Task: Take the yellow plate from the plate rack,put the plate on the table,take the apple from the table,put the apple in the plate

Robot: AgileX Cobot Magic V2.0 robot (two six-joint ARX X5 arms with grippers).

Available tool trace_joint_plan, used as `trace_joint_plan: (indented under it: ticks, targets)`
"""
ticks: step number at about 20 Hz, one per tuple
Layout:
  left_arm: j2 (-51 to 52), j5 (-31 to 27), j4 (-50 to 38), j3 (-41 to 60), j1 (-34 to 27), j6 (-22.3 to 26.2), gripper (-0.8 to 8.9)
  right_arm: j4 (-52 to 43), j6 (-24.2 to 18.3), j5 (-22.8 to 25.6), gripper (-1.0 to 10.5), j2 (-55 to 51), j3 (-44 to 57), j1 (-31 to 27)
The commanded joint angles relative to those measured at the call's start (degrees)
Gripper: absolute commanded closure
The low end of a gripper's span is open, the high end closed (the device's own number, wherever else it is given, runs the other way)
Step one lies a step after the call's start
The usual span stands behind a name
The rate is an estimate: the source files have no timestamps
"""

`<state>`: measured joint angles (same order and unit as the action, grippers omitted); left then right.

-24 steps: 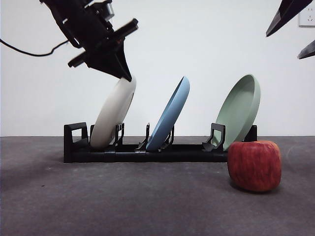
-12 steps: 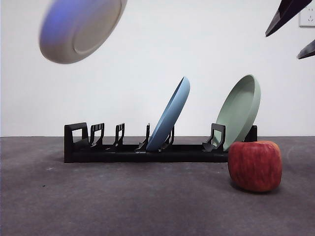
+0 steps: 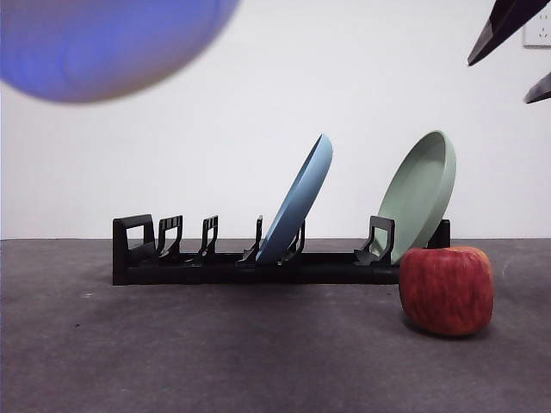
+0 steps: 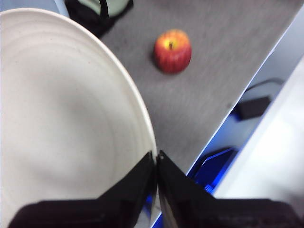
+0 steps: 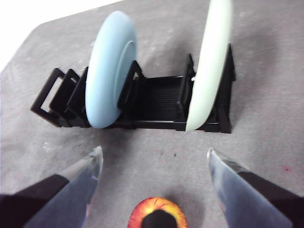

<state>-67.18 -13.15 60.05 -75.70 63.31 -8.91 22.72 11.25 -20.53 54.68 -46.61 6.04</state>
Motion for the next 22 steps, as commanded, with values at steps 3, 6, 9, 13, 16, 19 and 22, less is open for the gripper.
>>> trace_joint_plan:
  ticks: [3,6,9,13,16,19,22]
  targets:
    - [-6.9,-2.8,-10.0,8.7,1.7,-2.1,8.22,-0.3,-0.4,1.4,5.7,0.0,-0.3,0.0]
    - [-14.8,-3.0,-16.0,11.0,1.7,-1.4,8.22,-0.4,-0.4,1.4,5.7,0.0,-0.3,0.0]
    - [-22.7,-3.0,-20.3,11.0,1.7,0.7,8.23,-0.3,-0.3,1.4,5.7,0.0,-0.3,0.0]
    - [-31.0,-3.0,-26.0,11.0,1.7,3.1,8.23,-0.3,-0.3,1.4,5.7,0.0,-0.3,0.0]
    - [-33.7,-2.9,-27.1,11.0,1.7,3.1,8.20,-0.3,-0.3,1.4,5.7,0.0,-0.3,0.0]
    - [-33.9,-2.9,-26.8,11.0,1.7,3.1,7.04,-0.3,-0.3,0.9,5.7,0.0,-0.3,0.0]
    - [-32.2,-3.3,-26.3,10.7,1.0,2.6,4.92,0.1,-0.4,0.9,5.6,0.0,-0.5,0.1]
